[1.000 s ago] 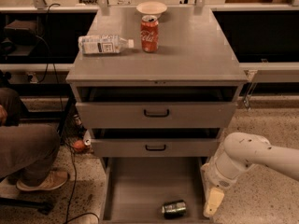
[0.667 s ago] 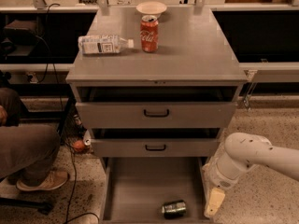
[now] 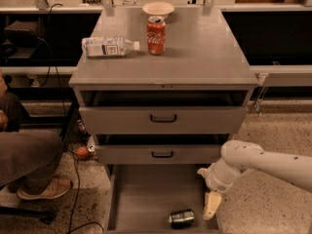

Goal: Pick green can from bottom drawer and place on counter

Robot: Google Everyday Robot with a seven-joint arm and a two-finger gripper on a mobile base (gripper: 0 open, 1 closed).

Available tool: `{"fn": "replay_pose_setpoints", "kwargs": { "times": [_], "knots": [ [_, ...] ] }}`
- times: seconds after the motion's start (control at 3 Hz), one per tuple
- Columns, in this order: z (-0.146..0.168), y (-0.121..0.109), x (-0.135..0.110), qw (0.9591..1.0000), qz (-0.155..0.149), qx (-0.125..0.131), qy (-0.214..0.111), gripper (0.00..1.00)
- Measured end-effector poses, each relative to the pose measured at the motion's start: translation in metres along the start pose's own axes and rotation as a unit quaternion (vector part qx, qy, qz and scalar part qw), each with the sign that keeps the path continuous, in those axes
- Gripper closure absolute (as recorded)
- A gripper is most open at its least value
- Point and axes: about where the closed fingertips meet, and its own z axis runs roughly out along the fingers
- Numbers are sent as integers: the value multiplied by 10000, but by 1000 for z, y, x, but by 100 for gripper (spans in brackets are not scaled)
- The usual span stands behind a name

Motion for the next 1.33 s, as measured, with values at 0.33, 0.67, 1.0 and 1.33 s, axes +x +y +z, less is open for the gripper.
{"fn": "replay_pose_setpoints", "kwargs": {
  "times": [0.33,0.67,1.0,1.33],
  "knots": [
    [42,-29,0,9990,-386,168,-180,0],
    [103,-53,3,9950,-871,302,-395,0],
    [109,-54,3,9947,-917,295,-372,0],
    [134,-58,6,9930,-1115,268,-273,0]
  ]
}}
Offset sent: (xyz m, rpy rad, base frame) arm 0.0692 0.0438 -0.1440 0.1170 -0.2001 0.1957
